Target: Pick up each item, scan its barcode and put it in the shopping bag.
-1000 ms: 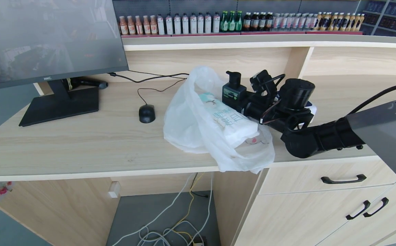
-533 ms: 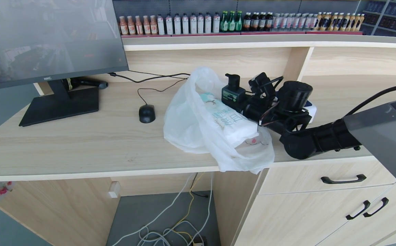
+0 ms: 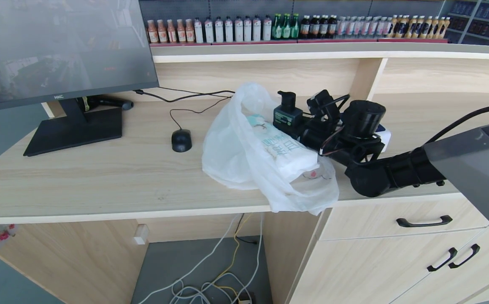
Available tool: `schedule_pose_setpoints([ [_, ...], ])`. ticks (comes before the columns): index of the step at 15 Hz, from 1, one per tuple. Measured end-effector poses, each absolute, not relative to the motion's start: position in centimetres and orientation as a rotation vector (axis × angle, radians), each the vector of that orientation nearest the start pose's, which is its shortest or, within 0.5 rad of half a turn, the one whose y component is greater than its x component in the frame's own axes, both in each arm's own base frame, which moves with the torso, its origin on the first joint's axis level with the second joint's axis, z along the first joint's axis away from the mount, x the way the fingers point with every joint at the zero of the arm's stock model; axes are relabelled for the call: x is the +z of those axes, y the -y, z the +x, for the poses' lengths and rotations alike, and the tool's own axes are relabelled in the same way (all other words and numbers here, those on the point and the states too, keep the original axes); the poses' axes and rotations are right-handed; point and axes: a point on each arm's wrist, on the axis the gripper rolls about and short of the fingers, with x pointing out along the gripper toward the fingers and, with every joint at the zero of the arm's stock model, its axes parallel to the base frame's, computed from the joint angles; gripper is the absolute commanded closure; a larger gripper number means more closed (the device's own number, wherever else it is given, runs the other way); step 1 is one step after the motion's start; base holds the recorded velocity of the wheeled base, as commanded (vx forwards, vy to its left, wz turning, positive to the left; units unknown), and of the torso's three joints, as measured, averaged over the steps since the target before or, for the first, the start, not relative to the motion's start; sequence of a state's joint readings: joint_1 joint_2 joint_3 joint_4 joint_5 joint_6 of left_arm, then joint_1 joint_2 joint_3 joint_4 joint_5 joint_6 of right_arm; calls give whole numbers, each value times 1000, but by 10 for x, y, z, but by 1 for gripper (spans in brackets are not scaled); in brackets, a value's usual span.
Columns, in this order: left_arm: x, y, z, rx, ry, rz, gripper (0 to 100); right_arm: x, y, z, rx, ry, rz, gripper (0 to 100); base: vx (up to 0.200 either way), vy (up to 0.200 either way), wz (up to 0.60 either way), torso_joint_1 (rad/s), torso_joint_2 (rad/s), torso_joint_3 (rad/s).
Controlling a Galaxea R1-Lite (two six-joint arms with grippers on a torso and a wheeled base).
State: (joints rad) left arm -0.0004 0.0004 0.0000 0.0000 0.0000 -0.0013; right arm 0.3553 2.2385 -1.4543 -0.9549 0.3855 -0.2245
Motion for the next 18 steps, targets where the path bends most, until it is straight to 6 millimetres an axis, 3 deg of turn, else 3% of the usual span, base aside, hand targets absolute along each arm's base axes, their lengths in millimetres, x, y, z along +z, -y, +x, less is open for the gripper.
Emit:
schedule_pose_setpoints([
  [11,75,0,-23,0,0,-1,0,193,-167,426,714,302,-182,0,0,0,0,0,0,0],
  [18,75,0,-23,0,0,-2,0,218,-155,400,708,331,-167,0,0,0,0,0,0,0],
])
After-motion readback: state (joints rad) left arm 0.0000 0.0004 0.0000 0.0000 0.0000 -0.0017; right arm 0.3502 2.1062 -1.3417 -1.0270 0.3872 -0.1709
